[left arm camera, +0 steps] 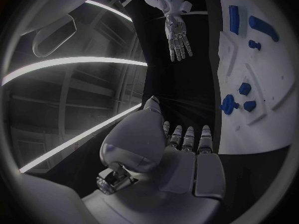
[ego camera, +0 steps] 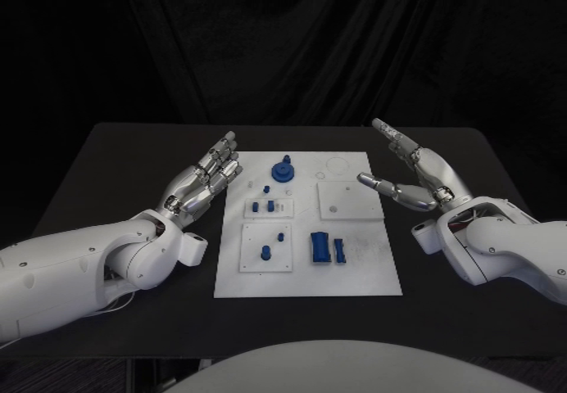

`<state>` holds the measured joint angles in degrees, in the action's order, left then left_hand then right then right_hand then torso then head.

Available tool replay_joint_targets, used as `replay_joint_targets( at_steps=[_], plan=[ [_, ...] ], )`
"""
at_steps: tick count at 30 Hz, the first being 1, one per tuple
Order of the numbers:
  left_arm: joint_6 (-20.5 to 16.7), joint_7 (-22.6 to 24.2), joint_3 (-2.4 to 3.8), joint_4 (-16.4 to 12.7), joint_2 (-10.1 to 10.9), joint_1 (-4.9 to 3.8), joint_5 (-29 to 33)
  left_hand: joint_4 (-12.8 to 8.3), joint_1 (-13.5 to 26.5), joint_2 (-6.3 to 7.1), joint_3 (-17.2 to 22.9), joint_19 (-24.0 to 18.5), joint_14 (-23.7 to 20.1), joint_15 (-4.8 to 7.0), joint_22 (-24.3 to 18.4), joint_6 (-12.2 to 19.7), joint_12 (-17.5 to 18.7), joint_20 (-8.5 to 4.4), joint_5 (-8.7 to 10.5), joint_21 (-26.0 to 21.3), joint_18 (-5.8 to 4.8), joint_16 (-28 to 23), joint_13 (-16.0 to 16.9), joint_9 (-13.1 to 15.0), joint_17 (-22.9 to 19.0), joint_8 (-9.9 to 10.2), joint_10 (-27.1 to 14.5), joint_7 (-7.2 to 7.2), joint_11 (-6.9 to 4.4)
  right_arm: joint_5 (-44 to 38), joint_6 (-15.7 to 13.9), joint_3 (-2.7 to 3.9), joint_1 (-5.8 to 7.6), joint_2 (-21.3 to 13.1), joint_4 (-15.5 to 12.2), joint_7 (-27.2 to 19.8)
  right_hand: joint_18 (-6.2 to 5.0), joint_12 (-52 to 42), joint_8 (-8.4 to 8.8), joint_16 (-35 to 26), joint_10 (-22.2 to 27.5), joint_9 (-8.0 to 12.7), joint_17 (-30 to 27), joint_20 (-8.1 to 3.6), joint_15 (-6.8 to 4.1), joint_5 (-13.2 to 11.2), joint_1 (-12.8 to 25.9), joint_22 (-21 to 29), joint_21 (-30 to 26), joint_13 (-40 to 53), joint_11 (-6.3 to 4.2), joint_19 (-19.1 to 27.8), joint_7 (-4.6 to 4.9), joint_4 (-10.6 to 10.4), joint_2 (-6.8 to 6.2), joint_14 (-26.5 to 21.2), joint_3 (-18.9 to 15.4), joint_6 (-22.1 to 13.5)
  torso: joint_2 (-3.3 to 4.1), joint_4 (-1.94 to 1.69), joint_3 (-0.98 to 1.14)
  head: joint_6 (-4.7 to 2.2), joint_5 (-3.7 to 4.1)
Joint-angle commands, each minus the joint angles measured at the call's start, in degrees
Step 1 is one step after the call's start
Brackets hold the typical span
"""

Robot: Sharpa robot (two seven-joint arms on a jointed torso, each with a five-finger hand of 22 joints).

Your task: Assemble the parts on the task board

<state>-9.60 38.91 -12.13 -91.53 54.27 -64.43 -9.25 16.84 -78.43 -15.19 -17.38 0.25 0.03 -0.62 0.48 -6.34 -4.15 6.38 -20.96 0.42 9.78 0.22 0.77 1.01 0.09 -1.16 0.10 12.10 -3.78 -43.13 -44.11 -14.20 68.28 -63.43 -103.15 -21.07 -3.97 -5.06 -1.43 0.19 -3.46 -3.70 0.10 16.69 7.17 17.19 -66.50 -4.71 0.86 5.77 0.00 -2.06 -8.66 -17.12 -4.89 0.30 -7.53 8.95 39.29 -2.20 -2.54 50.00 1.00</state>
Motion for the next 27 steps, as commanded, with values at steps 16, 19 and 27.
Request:
replay_joint_targets(
  at_steps=[16,19,27],
  plan=[
    [-6.44,-1.67,2.23,1.16,-2.39,0.79,1.70,-8.58,40.53,7.54,8.53,-0.25,-0.03,0.62,-0.48,6.34,4.15,-6.38,11.37,-0.42,-4.29,-0.22,-0.77,-1.01,-0.09,1.16,-0.10,-6.32,3.78,9.64,1.93,2.21,-2.34,3.42,3.34,-4.66,3.97,5.06,1.43,-0.19,3.46,3.70,-0.10,-16.69,-7.17,-17.19,58.44,4.71,-0.86,-5.77,0.00,2.06,8.66,17.12,4.89,-0.30,7.53,-8.95,-1.76,1.00,0.84,-3.16,-0.53],
    [-11.28,-2.95,3.93,1.23,-3.63,1.39,3.00,-9.67,45.28,8.49,9.62,-0.25,-0.03,0.62,-0.48,6.34,4.15,-6.38,12.56,-0.42,-4.54,-0.22,-0.77,-1.01,-0.09,1.16,-0.10,-7.03,3.78,14.48,1.65,3.94,-3.18,5.64,4.77,-5.25,3.97,5.06,1.43,-0.19,3.46,3.70,-0.10,-16.69,-7.17,-17.19,62.17,4.71,-0.86,-5.77,0.00,2.06,8.66,17.12,4.89,-0.30,7.53,-8.95,-2.99,1.23,1.17,-5.58,-0.62],
    [-25.62,-6.75,8.99,1.44,-7.30,3.17,6.85,-11.78,54.73,10.39,11.74,-0.25,-0.03,0.62,-0.48,6.34,4.15,-6.38,14.97,-0.42,-9.78,-0.22,-0.77,-1.01,-0.09,1.16,-0.10,-12.10,3.78,29.45,0.78,9.30,-5.76,12.48,9.17,-7.06,3.97,5.06,1.43,-0.19,3.46,3.70,-0.10,-16.69,-7.17,-17.19,66.50,4.71,-0.86,-5.77,0.00,2.06,8.66,17.12,4.89,-0.30,7.53,-8.95,-6.43,1.88,2.09,-12.33,-0.87]
  ],
)
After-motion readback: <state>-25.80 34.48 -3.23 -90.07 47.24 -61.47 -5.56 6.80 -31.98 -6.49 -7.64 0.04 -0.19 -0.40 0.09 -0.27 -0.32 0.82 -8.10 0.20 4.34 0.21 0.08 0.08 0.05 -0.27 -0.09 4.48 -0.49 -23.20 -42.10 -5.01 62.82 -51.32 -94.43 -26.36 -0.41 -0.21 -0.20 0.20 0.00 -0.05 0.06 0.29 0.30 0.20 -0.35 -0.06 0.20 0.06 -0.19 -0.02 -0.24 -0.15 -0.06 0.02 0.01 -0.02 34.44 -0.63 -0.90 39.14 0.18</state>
